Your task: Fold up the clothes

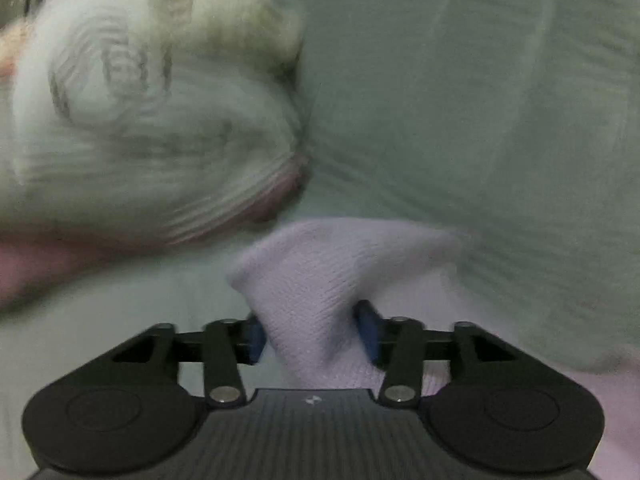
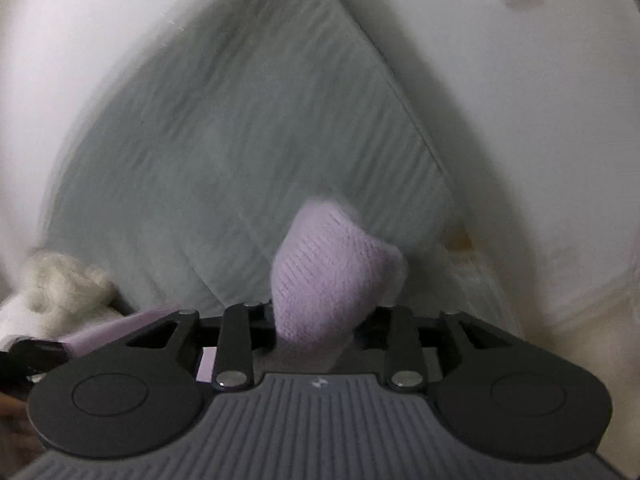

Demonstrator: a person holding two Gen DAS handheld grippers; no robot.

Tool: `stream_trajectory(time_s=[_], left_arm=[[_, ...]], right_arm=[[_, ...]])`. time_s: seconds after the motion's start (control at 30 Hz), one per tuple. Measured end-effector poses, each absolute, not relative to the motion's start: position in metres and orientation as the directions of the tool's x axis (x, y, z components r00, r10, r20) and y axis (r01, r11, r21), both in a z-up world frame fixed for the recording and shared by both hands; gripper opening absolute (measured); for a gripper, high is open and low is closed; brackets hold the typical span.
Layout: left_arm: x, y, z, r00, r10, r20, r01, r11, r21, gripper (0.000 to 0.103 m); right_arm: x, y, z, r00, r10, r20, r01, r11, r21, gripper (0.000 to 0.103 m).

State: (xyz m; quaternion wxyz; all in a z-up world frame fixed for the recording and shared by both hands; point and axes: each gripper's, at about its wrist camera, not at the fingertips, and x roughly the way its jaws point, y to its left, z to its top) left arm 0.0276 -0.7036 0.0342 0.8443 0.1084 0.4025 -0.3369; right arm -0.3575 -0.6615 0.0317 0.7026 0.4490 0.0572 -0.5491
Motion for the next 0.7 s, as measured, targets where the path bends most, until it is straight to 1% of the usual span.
stream_trajectory(time_s=[0.03, 0.07, 0.1, 0.17, 0.2, 0.23, 0.27, 0.3, 0.37, 0.47, 0.53, 0.6, 0.63, 0.67, 0.7], left_arm=[[0.026, -0.7, 0.019, 0.481, -0.48, -0.733, 0.601, 0.79, -0.123, 0.057], [0.027, -0.693, 0.01, 0.496, -0.502, -0.708, 0.561, 0.808, -0.179, 0.059], [0.029, -0.689, 0.01, 0.492, -0.515, -0.702, 0.553, 0.808, -0.205, 0.06], [0.038, -0.686, 0.023, 0.468, -0.534, -0.704, 0.588, 0.783, -0.204, 0.061], [0.041, -0.684, 0.028, 0.465, -0.541, -0.7, 0.599, 0.775, -0.201, 0.061], [0.044, -0.68, 0.038, 0.478, -0.548, -0.687, 0.6, 0.774, -0.2, 0.062], [0.048, -0.678, 0.047, 0.497, -0.544, -0.676, 0.594, 0.781, -0.192, 0.068], [0.051, -0.678, 0.053, 0.516, -0.533, -0.67, 0.583, 0.792, -0.18, 0.069], [0.047, -0.678, 0.065, 0.611, -0.48, -0.629, 0.548, 0.83, -0.101, 0.07], [0.043, -0.67, 0.078, 0.672, -0.446, -0.592, 0.523, 0.851, -0.048, 0.071], [0.036, -0.666, 0.085, 0.676, -0.463, -0.572, 0.535, 0.843, -0.05, 0.071], [0.02, -0.664, 0.089, 0.633, -0.534, -0.56, 0.606, 0.792, -0.071, 0.071], [0.008, -0.669, 0.087, 0.602, -0.573, -0.557, 0.657, 0.751, -0.063, 0.073], [-0.003, -0.672, 0.084, 0.58, -0.595, -0.556, 0.693, 0.72, -0.048, 0.079], [-0.011, -0.675, 0.082, 0.572, -0.602, -0.558, 0.709, 0.705, -0.034, 0.081]], right_arm=[[-0.358, -0.67, 0.008, 0.429, -0.596, -0.679, 0.804, -0.092, 0.588, 0.043], [-0.363, -0.67, -0.001, 0.451, -0.564, -0.692, 0.775, -0.136, 0.617, 0.045], [-0.373, -0.673, -0.006, 0.489, -0.553, -0.675, 0.721, -0.179, 0.669, 0.045], [-0.38, -0.675, 0.008, 0.499, -0.58, -0.644, 0.722, -0.132, 0.679, 0.047], [-0.383, -0.676, 0.015, 0.503, -0.601, -0.621, 0.722, -0.101, 0.684, 0.052], [-0.385, -0.675, 0.017, 0.497, -0.611, -0.616, 0.725, -0.098, 0.682, 0.056], [-0.393, -0.677, 0.02, 0.449, -0.645, -0.619, 0.739, -0.122, 0.663, 0.063], [-0.401, -0.678, 0.023, 0.394, -0.679, -0.619, 0.753, -0.148, 0.641, 0.066], [-0.411, -0.684, 0.024, 0.374, -0.689, -0.621, 0.744, -0.177, 0.645, 0.066], [-0.423, -0.691, 0.033, 0.322, -0.755, -0.571, 0.743, -0.172, 0.647, 0.067], [-0.424, -0.694, 0.045, 0.312, -0.82, -0.48, 0.745, -0.102, 0.659, 0.072], [-0.415, -0.699, 0.049, 0.374, -0.834, -0.407, 0.746, 0.01, 0.665, 0.081], [-0.404, -0.703, 0.051, 0.421, -0.821, -0.385, 0.756, 0.083, 0.65, 0.081], [-0.401, -0.705, 0.05, 0.438, -0.814, -0.38, 0.758, 0.108, 0.643, 0.081], [-0.377, -0.713, 0.047, 0.522, -0.762, -0.382, 0.767, 0.224, 0.601, 0.082]])
